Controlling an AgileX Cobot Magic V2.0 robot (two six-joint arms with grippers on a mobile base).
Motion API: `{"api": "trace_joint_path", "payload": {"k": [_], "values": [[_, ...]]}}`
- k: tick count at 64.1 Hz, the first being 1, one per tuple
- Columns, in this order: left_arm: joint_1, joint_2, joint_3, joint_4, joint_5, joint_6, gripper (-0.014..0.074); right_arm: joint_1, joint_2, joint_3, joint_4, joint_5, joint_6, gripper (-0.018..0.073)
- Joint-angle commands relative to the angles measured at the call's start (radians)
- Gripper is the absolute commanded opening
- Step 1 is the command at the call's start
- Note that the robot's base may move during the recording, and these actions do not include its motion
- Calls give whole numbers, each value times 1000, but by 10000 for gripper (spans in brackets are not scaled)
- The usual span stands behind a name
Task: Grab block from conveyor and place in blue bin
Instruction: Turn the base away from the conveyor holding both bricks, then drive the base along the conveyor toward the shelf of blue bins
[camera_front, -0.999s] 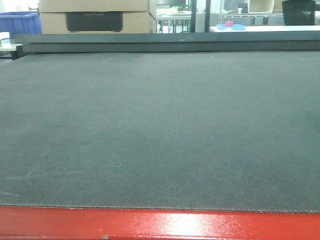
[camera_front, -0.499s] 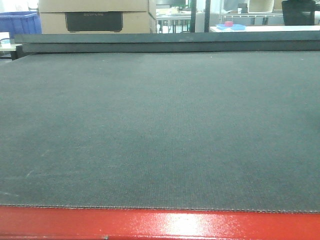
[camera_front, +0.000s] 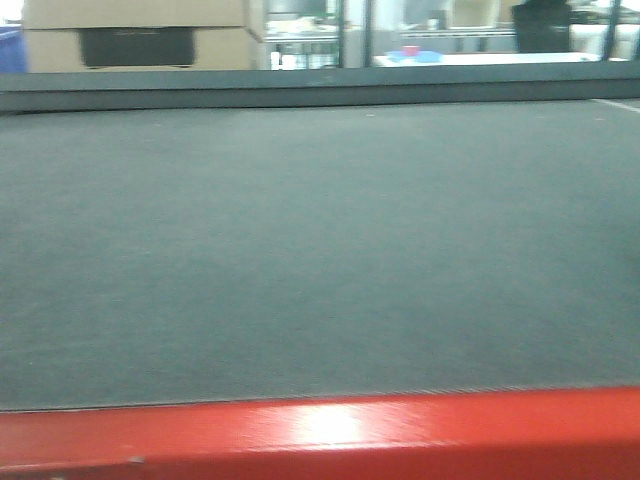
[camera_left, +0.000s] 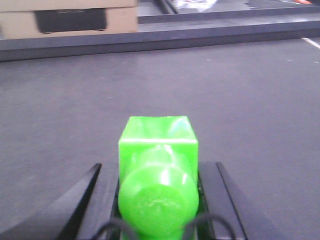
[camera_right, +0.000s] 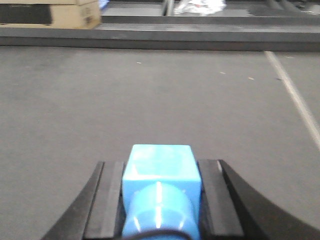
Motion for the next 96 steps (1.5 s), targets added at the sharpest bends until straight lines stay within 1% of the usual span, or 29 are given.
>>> {"api": "trace_joint_path", "payload": {"k": [1, 96], "values": [[-5, -5, 0, 0, -22, -4, -111, 0, -4, -9, -13, -15, -8, -160], [-5, -5, 0, 0, -22, -4, -111, 0, -4, -9, -13, -15, -8, -160]]}}
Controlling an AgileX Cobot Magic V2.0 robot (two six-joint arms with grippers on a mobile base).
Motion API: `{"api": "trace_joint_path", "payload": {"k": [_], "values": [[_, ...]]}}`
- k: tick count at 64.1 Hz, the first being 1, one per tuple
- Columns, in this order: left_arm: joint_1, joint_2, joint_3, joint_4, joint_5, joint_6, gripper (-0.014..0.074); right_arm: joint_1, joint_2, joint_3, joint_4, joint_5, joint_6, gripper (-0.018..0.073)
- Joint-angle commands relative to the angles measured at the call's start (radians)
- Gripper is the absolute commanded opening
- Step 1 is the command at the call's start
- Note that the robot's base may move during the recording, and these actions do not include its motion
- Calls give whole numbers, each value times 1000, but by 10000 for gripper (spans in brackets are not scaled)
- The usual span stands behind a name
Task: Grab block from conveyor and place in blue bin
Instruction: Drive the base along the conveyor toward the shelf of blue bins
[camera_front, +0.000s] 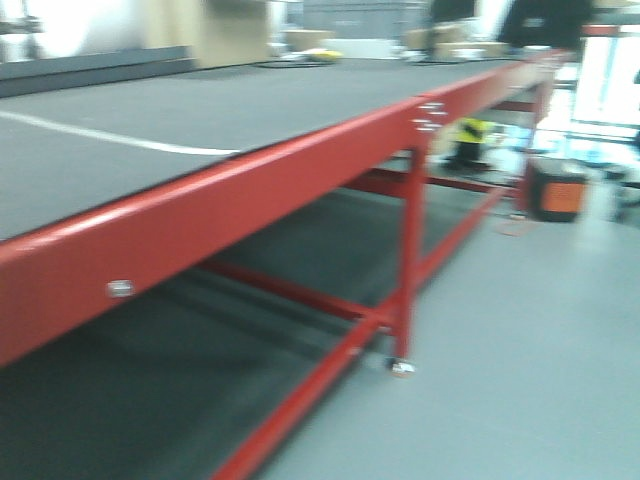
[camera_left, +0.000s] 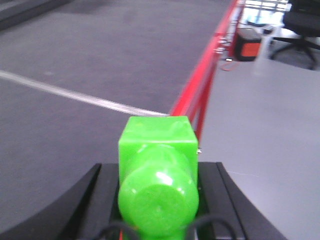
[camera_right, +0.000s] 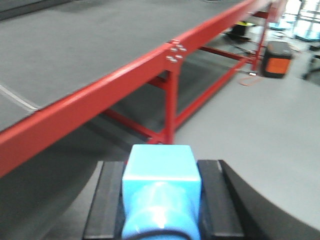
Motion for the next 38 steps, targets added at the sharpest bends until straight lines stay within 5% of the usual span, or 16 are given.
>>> {"api": "trace_joint_path", "payload": {"k": [1, 38], "values": [[-5, -5, 0, 0, -20, -4, -111, 0, -4, -9, -13, -15, -6, -160], [-5, -5, 0, 0, -20, -4, -111, 0, -4, -9, -13, -15, -6, -160]]}}
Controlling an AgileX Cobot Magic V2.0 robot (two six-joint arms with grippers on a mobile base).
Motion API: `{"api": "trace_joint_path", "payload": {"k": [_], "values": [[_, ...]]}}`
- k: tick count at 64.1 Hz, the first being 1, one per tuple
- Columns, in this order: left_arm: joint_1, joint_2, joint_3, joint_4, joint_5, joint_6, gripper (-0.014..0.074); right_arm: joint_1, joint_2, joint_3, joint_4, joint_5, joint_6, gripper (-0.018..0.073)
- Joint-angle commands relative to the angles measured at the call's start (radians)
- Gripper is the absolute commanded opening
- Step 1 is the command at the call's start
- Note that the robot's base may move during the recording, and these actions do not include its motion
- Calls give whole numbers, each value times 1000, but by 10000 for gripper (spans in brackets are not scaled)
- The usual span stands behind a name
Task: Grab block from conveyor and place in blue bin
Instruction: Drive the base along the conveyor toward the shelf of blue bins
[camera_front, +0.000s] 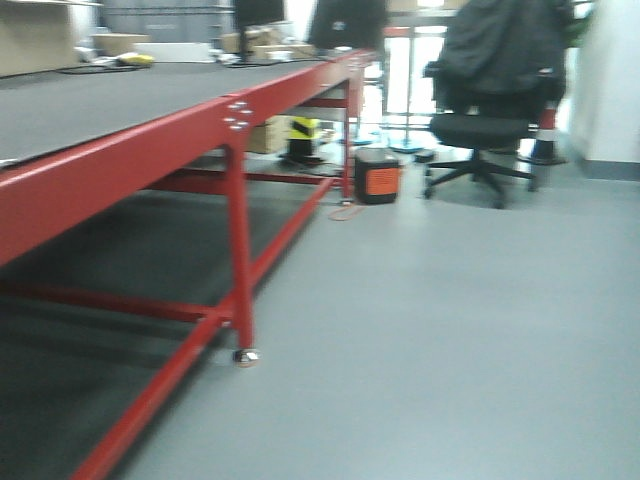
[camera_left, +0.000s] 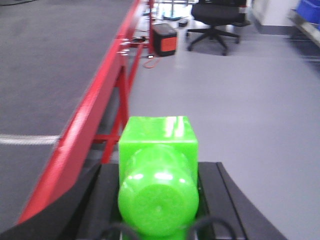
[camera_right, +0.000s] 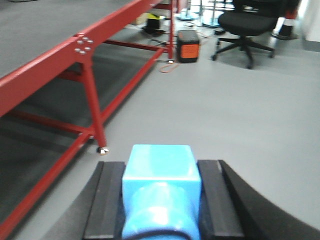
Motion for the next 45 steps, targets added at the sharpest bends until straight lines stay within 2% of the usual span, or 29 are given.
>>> {"api": "trace_joint_path", "payload": {"k": [1, 45], "values": [[-5, -5, 0, 0, -20, -4, -111, 0, -4, -9, -13, -15, -6, -160], [-5, -5, 0, 0, -20, -4, -111, 0, -4, -9, -13, -15, -6, -160]]}}
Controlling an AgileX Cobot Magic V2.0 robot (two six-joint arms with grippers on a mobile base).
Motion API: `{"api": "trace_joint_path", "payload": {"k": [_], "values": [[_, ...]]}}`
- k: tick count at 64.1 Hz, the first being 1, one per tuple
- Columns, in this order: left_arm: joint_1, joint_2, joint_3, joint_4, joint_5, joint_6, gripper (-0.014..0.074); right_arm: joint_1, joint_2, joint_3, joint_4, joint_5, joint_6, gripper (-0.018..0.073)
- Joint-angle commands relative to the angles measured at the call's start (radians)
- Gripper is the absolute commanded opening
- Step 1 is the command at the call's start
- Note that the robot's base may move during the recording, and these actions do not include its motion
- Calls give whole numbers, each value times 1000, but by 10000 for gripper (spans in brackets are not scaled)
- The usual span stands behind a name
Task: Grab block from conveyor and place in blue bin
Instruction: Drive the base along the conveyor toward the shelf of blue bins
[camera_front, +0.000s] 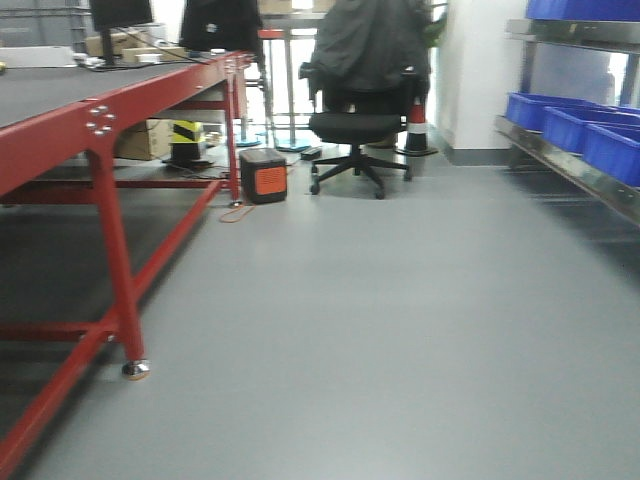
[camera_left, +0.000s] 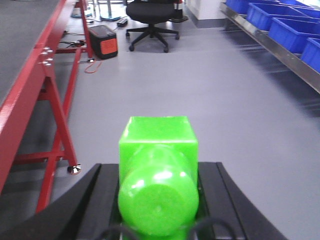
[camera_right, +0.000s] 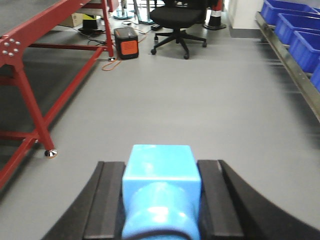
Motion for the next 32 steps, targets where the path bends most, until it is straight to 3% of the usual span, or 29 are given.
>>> {"api": "trace_joint_path", "payload": {"k": [1, 32], "values": [[-5, -5, 0, 0, -20, -4, -111, 0, -4, -9, -13, -15, -6, -160], [-5, -5, 0, 0, -20, -4, -111, 0, -4, -9, -13, -15, -6, -160]]}}
